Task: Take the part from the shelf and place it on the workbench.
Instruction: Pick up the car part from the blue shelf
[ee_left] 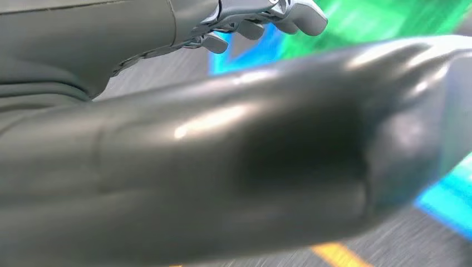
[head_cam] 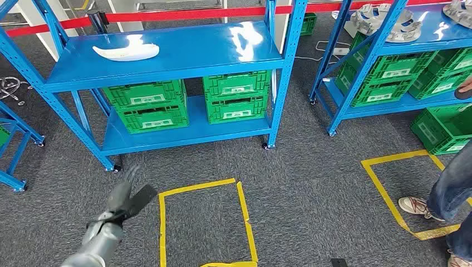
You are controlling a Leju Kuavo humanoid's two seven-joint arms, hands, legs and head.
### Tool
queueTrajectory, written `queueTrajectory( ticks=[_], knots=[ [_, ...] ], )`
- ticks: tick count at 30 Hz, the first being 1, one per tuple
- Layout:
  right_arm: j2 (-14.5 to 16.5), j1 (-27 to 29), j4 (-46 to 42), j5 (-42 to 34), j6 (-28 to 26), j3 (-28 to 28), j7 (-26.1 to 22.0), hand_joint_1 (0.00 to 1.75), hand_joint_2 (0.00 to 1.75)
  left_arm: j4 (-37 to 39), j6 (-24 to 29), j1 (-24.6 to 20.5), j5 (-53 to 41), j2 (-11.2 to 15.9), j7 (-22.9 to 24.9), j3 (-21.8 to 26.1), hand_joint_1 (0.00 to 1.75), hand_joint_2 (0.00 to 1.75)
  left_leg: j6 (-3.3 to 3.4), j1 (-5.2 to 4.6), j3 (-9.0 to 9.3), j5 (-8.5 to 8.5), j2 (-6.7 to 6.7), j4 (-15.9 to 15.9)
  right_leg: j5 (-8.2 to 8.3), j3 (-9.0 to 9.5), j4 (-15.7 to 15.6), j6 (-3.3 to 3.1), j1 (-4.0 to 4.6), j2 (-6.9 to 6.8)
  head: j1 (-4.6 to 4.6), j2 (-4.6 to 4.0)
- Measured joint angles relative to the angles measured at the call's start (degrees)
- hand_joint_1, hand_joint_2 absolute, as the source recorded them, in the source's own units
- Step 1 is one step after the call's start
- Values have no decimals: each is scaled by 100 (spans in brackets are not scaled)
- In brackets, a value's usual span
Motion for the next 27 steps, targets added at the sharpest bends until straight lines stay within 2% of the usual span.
queueTrajectory(
  ticks=[2,9,19,22,27],
  knots=[
    [0,1,5,43,3,-1,10,0,0,-27,-6,-175,-30,0,8,-97,0,0,-1,0,0,1,1,0,1,-1,0,1,0,0,0,0],
    [-54,-35,29,335,-83,-1,-52,0,0,-165,-191,-1380,-99,57,261,-795,0,0,-3,0,1,7,1,0,4,2,6,1,0,-1,0,0],
    [-237,-359,29,838,-119,14,-343,0,0,-207,-285,-2869,-337,141,1201,-1938,0,0,-3,-1,1,8,0,0,7,4,9,4,0,-1,0,0],
    [-254,-428,29,954,-98,43,-401,0,0,-206,-329,-3108,-389,161,1419,-2158,0,0,-3,-1,1,8,0,0,8,3,10,5,0,-1,0,0],
    [-254,-437,29,969,-95,48,-409,0,0,-206,-334,-3139,-394,164,1444,-2183,0,0,-3,0,1,8,1,0,8,3,10,5,0,-1,0,0]
  ],
)
